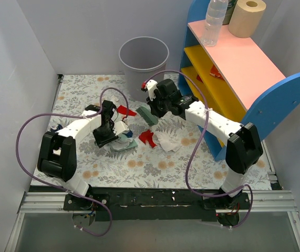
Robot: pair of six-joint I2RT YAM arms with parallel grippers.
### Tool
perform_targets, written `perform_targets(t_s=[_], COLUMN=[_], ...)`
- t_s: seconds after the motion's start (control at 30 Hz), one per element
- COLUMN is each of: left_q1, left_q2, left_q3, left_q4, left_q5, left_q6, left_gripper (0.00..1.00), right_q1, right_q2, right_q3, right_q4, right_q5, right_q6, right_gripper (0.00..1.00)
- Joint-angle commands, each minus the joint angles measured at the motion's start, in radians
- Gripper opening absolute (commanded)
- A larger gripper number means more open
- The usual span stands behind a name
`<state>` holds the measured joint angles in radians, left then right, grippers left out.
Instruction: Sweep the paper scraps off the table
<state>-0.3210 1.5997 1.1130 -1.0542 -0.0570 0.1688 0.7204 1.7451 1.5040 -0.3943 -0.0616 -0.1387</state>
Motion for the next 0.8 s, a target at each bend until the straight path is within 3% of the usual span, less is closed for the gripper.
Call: perform_targets(t_s=[0.0,0.23,0.3,0.47,0.77], left_q1=[-0.029,-0.089,-0.096,-0.098,-0.096], left_q2=[0.028,0.065,0.071,0.074,0.048], left_q3=[0.011,0.008,0.013,0.036,0.013], left_q4=[0.013,0.057,0.074,0.109,0.146], left_q5=[-0.023,0.005,0.014,0.031,0.091], left_q6=[0.015,-0.032,-0.060,-0.106,-0.160], left_gripper=[0.00,0.00,0.00,0.00,0.00], right_q1=[0.014,0.027,0.008,-0.065,-0.111], right_q2=[0.036,0.063,0.073,0.109,0.042], right_q3=[0.002,0.027,0.050,0.117,0.105], right_q4=[0.034,0.040,0.061,0.060,0.069], right_q5=[0.006,-0.153,-0.259,-0.349,-0.325], right_q6=[-0.021,0.120,0.202,0.277,0.252], right_gripper=[0.01,0.01,0.01,0.01,0.01])
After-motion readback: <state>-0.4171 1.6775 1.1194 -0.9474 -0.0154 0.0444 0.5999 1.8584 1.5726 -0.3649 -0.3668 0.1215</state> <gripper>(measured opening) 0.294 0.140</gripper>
